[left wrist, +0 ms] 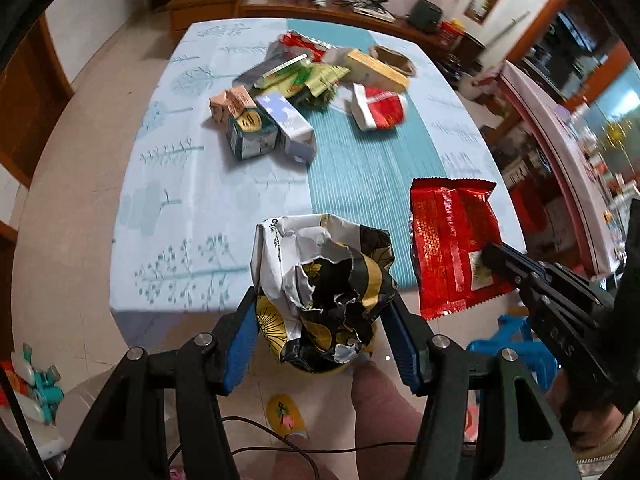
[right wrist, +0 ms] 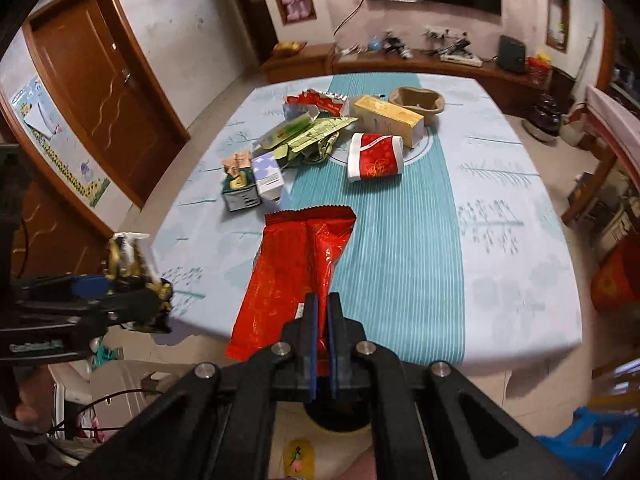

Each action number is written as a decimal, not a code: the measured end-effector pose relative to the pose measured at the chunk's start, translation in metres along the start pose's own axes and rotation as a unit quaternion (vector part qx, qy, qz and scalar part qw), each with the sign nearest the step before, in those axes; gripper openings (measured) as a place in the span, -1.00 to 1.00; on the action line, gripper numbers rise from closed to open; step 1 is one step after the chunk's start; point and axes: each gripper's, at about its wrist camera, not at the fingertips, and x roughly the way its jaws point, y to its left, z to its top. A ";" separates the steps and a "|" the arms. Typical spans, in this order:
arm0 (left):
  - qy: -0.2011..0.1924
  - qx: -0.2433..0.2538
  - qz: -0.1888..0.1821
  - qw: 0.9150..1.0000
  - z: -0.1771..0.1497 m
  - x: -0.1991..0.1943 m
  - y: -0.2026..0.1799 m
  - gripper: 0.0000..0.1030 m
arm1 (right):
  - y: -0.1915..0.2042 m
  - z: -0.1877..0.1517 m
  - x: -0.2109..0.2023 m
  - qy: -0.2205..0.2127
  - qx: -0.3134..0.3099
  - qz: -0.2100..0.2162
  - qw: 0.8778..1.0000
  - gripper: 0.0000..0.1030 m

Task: Collect trash
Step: 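Lift both held wrappers and carry them over the black bin, then open both grippers to drop the wrappers into the bin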

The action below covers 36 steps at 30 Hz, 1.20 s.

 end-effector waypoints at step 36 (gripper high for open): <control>0.173 0.033 0.042 0.983 -0.173 0.296 -0.017 0.19 | -0.077 -0.260 0.206 0.203 0.164 -0.049 0.964 -0.92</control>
